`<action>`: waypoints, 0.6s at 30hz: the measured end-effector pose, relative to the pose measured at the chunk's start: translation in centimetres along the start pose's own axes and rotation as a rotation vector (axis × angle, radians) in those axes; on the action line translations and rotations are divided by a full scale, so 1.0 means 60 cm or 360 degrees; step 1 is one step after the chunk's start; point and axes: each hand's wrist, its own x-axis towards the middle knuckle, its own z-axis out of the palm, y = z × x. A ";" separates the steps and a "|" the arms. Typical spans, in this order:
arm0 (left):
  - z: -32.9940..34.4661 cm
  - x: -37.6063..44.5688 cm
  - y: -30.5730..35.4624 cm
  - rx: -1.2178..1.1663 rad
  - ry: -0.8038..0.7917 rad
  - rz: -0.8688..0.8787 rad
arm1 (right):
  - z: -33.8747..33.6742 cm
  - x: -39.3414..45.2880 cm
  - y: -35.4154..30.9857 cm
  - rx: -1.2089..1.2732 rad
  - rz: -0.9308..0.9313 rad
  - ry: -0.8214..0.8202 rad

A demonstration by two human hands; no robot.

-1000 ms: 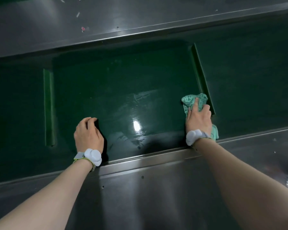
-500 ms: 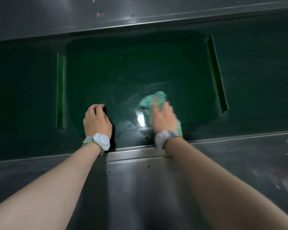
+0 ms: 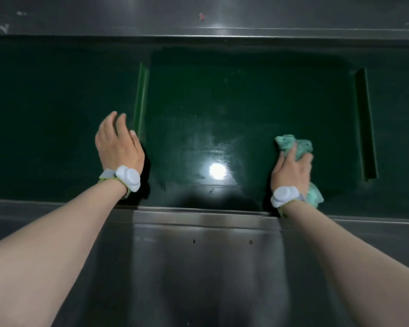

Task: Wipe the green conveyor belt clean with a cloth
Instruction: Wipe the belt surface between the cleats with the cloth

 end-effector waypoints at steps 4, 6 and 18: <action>-0.002 0.037 -0.036 -0.0277 -0.0141 -0.0314 | 0.035 -0.077 -0.133 0.0159 -0.0208 -0.0240; 0.007 0.049 -0.050 -0.0365 -0.0233 -0.0428 | 0.066 -0.118 -0.196 0.0109 -0.0382 -0.0390; 0.038 0.076 -0.092 -0.0539 -0.0507 -0.0406 | 0.150 -0.232 -0.374 -0.0179 -0.1269 -0.0596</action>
